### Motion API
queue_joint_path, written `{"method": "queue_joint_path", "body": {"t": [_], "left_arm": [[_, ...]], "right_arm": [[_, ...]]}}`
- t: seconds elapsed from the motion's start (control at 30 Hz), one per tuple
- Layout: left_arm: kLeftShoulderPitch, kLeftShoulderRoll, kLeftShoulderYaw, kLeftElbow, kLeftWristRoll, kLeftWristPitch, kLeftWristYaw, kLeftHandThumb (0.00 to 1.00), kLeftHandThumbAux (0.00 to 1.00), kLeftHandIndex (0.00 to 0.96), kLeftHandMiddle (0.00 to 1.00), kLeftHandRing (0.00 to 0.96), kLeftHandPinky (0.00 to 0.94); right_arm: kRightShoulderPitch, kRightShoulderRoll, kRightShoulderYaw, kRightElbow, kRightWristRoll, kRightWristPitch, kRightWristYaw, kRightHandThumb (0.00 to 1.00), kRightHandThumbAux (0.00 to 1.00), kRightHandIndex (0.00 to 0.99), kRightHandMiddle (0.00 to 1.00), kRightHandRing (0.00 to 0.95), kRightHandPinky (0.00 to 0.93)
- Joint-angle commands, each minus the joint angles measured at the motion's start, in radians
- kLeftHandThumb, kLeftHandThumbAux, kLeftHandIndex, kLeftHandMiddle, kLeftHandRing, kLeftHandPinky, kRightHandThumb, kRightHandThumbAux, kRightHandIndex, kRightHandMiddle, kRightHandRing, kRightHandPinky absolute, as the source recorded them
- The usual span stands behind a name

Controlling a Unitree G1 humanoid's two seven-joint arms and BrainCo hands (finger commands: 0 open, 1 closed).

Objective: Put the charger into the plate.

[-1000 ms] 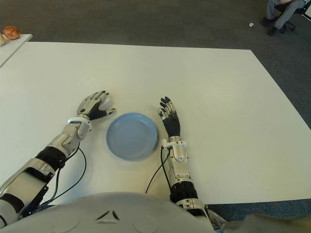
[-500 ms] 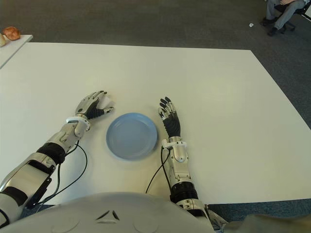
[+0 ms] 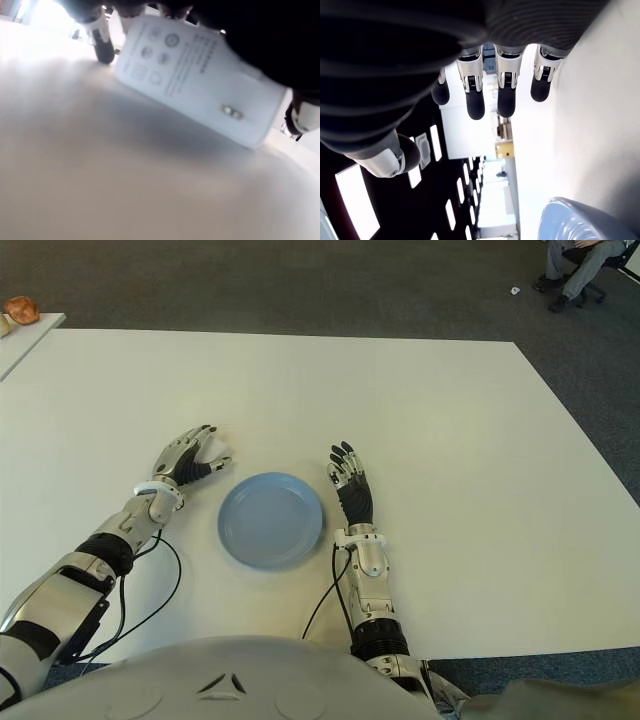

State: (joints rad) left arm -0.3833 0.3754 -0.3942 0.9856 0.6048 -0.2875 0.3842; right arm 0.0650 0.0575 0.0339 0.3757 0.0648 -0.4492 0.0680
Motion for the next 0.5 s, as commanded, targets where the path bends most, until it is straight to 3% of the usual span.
{"method": "queue_joint_path", "body": {"t": [0.03,0.5], "left_arm": [[0.067,-0.019,-0.015,0.079,-0.005,0.016,-0.032,0.244,0.338,0.000,0.039,0.057,0.112],[0.063,-0.018,-0.031,0.104,0.014,-0.022,0.025,0.227,0.378,0.001,0.045,0.062,0.128]], "right_arm": [[0.021,0.013,-0.004,0.010,0.004,0.030,-0.003,0.000,0.507,0.062,0.160,0.118,0.075],[0.022,0.014,-0.003,0.006,-0.003,0.031,-0.012,0.000,0.512,0.061,0.166,0.124,0.086]]}}
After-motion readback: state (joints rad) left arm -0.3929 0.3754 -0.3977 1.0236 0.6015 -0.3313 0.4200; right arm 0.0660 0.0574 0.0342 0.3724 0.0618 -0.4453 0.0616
